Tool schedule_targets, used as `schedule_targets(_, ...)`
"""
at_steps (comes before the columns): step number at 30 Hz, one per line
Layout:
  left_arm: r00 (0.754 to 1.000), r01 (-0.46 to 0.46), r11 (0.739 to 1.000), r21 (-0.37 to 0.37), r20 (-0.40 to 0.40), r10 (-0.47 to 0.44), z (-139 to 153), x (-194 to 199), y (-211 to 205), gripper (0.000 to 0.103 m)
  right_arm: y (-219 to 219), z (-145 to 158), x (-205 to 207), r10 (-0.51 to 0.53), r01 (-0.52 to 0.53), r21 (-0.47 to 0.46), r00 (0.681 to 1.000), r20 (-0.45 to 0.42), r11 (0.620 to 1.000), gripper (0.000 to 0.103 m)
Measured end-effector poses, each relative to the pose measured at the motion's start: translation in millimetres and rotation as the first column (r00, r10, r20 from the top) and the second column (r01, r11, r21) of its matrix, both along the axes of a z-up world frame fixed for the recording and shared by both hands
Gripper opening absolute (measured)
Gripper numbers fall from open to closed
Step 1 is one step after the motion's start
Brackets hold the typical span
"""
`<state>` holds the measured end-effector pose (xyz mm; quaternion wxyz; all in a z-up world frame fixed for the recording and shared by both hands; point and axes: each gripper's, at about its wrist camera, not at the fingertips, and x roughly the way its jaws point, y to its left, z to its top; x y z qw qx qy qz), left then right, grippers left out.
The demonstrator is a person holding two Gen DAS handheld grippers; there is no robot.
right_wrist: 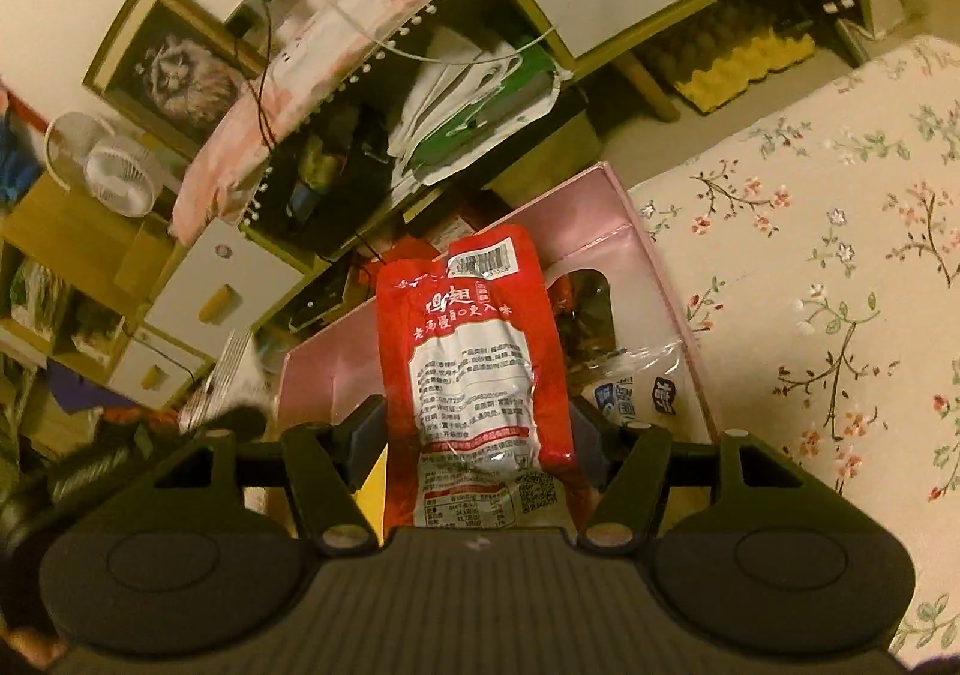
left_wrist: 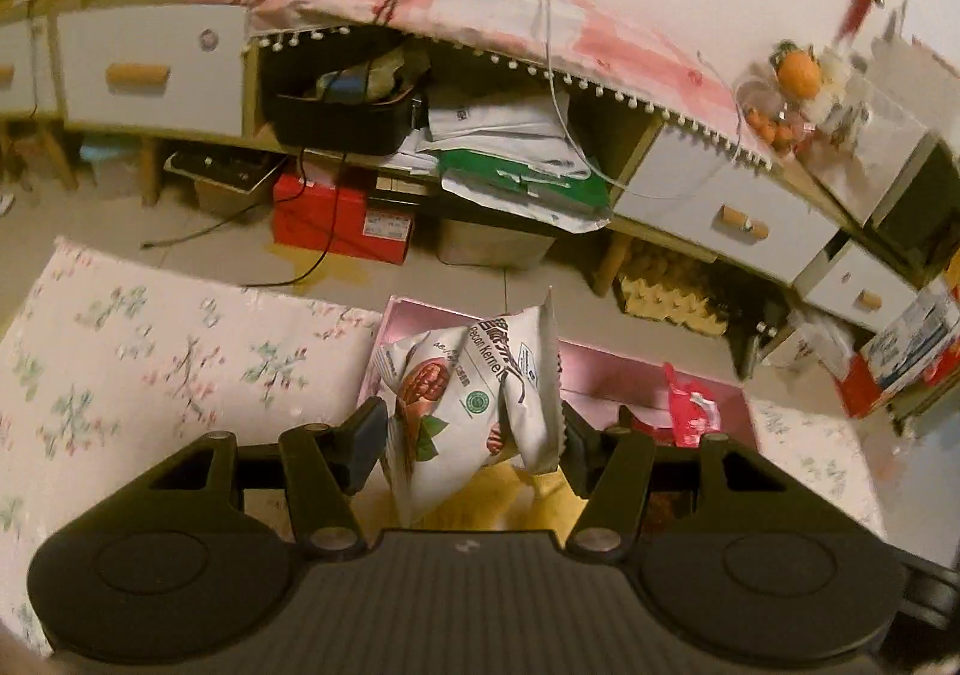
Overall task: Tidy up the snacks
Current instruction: 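Lower both held packs into the pink box and open both tools, then grasp a pink candy bag with the left tool while the right tool grasps a white packet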
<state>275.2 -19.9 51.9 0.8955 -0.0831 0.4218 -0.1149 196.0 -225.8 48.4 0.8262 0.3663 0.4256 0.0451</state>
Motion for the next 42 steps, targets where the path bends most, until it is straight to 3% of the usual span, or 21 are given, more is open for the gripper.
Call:
schedule_targets(4,1.0,-0.003,0.998,0.06,0.006,0.003,-9.5,6.0,-6.9,0.07,1.9,2.4,-0.3,-0.01,0.01,-0.01,1.0,-0.01,1.0,0.063)
schedule_targets(6,1.0,-0.009,0.999,0.051,0.013,0.009,-10.6,4.0,-1.4,0.073,1.1,5.9,-3.5,-0.015,0.015,-0.018,1.0,0.0,1.0,0.068)
schedule_targets(11,1.0,-0.008,1.0,-0.009,0.015,0.008,0.5,-4.8,11.0,0.074,-1.1,13.2,-9.0,-0.008,0.011,-0.08,1.0,0.03,0.997,0.069)
schedule_targets(19,1.0,-0.007,1.0,-0.023,0.019,0.007,24.7,-28.1,27.8,0.074,-9.4,30.3,-19.1,0.01,-0.011,-0.129,1.0,-0.011,0.992,0.069)
schedule_targets(28,0.998,0.025,1.0,-0.008,-0.062,-0.025,36.5,-78.4,37.2,0.074,-13.6,56.6,-48.3,0.068,-0.074,-0.16,0.997,-0.048,0.984,0.069)
schedule_targets(36,0.99,0.078,0.997,0.006,-0.12,-0.077,40.6,-124.5,28.0,0.075,-10.2,82.0,-77.7,0.134,-0.137,-0.188,0.991,-0.031,0.973,0.069)
schedule_targets(42,0.977,0.129,0.991,0.036,-0.177,-0.121,26.1,-152.3,18.1,0.077,-11.6,83.6,-97.0,0.17,-0.172,-0.209,0.985,-0.026,0.963,0.071)
